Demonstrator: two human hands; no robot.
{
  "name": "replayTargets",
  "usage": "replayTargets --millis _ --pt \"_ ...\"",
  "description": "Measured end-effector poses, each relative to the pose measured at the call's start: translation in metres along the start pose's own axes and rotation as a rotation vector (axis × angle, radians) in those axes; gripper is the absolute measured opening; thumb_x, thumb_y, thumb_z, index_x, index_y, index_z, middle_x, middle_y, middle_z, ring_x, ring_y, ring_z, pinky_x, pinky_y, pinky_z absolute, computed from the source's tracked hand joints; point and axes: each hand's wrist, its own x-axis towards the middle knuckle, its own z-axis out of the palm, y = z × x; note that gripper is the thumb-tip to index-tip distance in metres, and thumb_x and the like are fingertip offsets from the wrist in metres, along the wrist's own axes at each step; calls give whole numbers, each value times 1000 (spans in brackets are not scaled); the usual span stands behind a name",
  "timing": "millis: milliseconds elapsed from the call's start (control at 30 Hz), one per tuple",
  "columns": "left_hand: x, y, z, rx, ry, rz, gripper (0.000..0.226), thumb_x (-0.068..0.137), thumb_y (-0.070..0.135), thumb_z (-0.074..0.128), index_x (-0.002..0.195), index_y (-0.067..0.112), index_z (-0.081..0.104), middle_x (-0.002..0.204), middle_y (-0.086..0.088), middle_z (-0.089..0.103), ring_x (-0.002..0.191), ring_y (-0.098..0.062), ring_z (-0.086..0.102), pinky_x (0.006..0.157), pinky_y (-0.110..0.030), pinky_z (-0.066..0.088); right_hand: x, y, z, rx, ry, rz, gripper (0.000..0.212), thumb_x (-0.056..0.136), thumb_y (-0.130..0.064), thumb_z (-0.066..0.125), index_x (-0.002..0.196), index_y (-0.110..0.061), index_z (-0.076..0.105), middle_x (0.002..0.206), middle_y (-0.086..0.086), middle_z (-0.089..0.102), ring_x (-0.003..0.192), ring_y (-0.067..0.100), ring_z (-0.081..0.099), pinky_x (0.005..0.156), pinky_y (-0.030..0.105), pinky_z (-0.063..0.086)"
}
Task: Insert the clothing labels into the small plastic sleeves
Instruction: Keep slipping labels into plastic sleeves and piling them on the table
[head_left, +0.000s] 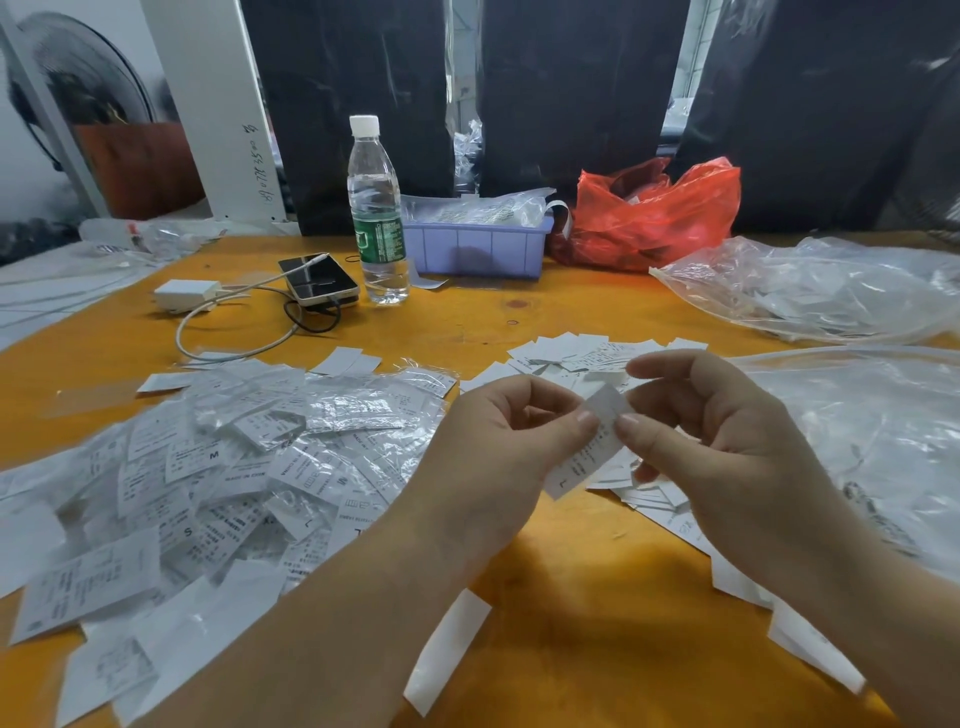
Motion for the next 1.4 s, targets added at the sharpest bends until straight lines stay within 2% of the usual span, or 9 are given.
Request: replayTargets --millis 133,267,433,533,667,900,1200,1300,1400 --pt "0 2 -1 -17 2 -13 4 84 13 73 81 14 70 77 -4 72 65 -6 67 55 -18 51 1 -1 0 1 43 -28 24 86 -8 67 101 -26 61 81 -3 72 73 16 66 59 31 57" --pt "1 0 -1 3 7 -19 13 88 24 69 76 20 71 78 -3 71 65 -5 65 58 -19 53 1 -2 -1 -3 52 -45 22 85 -10 69 97 -27 61 79 -1 72 72 19 66 62 38 55" --pt "1 -2 0 35 21 5 22 90 26 66 69 25 70 70 4 65 60 1 60 54 -12 46 0 0 -2 -13 16 -18 11 83 -16 70 85 -27 67 78 -2 73 75 21 66 63 41 54" --pt "1 -2 0 65 23 21 23 90 28 65 68 23 70 63 7 61 55 3 55 52 -12 45 1 1 -2 -18 12 -37 19 83 -12 70 75 -28 74 78 -2 72 77 22 66 58 42 54" --pt "-1 -1 0 90 10 42 22 91 28 65 72 16 69 70 -5 66 51 3 55 48 -10 42 1 1 -1 24 21 -51 23 82 -6 71 77 -28 76 77 4 72 76 26 67 58 45 54" --pt "-1 -3 0 108 16 55 23 91 27 65 69 21 68 67 5 66 51 4 57 47 -9 41 0 1 -1 -3 -2 -57 16 81 -16 70 76 -30 75 78 2 72 75 31 63 57 48 51" --pt "-4 -2 1 148 14 60 23 94 29 61 77 14 68 71 1 68 50 5 56 47 -8 40 1 1 -2 -22 -18 -64 27 87 -6 67 80 -31 76 80 -2 73 79 22 66 56 43 53" --pt "-4 -1 0 141 -10 67 16 95 25 60 83 18 70 67 6 65 51 5 57 46 -9 41 2 2 -2 -30 -11 -62 26 86 -7 66 80 -31 75 80 -2 73 79 20 66 54 42 53" --pt "-4 0 -1 185 -49 122 17 95 16 57 89 26 69 59 5 51 51 3 55 47 -8 41 2 0 -2 -24 2 -77 20 85 -13 67 81 -31 74 80 -1 73 76 18 65 54 39 53"
